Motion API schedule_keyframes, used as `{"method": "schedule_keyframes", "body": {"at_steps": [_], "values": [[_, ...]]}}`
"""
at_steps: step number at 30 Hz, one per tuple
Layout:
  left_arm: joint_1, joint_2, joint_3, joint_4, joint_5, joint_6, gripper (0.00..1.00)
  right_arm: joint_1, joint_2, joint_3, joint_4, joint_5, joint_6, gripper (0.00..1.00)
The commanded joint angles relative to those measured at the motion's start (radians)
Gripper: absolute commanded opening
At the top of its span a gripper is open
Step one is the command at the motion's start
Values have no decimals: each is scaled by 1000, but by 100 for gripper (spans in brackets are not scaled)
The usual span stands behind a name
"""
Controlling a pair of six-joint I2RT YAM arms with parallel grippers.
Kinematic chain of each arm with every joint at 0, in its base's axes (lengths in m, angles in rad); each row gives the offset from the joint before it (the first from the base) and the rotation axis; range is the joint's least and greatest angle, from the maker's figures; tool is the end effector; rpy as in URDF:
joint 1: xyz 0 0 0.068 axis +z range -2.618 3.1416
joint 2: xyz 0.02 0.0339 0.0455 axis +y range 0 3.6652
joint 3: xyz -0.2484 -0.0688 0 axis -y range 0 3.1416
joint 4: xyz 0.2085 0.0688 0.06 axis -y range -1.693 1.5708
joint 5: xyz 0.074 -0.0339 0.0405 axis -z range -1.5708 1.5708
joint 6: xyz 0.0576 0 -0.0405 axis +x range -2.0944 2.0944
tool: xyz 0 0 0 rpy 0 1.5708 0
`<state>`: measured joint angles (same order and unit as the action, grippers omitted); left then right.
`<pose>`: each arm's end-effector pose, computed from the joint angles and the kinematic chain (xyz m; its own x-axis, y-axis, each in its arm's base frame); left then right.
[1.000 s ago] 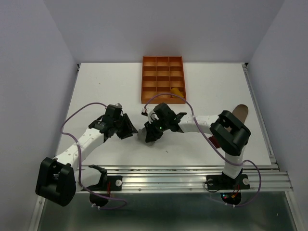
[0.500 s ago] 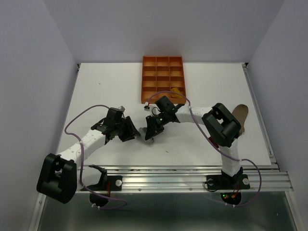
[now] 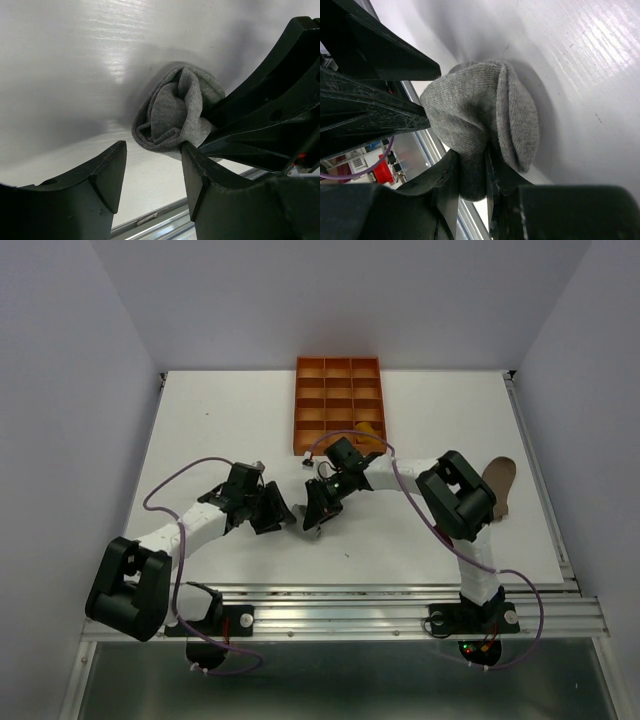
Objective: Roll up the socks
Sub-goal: Roll the sock at the center of the board.
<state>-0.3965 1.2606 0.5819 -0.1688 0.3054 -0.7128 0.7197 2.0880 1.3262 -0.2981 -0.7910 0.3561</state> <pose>0.2050 -0.1046 0.1692 -0.8840 -0.3060 -0.3533 -0.0347 0.7967 -0.6033 0.2671 0.2886 0.1290 -0.8676 -0.4345 -0.2420 -0.4508 0.4812 0.7518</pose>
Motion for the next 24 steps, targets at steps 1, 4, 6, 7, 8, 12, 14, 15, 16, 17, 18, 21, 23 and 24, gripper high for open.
{"method": "schedule_keyframes", "body": {"at_steps": [1,4,6,7,8,12,14,15,16,17,18,21,23,24], "values": [[-5,23,2,68,35,29,59,1,64,2,-113,67,-16,1],[-7,48,-2,78,44,32,59,1,78,11,-115,70,-13,1],[-7,72,-7,95,57,32,58,-8,84,16,-113,73,-8,2],[-7,79,-10,104,69,33,58,-8,89,21,-113,73,-8,2],[-8,85,-13,115,86,30,57,-8,92,24,-113,78,-5,2],[-8,112,-31,159,110,15,49,-8,102,41,-113,87,3,3],[-8,125,-42,188,123,4,38,-8,107,48,-111,94,6,3],[-8,144,-42,193,120,1,17,-8,109,53,-111,95,7,3],[-8,157,-48,196,120,-2,6,-8,110,56,-111,96,9,3],[-8,169,-50,196,118,-10,0,-8,109,59,-111,108,10,4],[-8,198,-56,199,116,-14,0,-8,101,67,-110,114,6,10],[-8,233,-53,171,72,-48,0,-8,74,76,-111,160,-14,20],[-8,240,-39,109,31,-56,0,-8,49,73,-108,179,-42,27],[-8,246,-31,76,3,-59,0,-8,20,70,-105,180,-67,37]]}}
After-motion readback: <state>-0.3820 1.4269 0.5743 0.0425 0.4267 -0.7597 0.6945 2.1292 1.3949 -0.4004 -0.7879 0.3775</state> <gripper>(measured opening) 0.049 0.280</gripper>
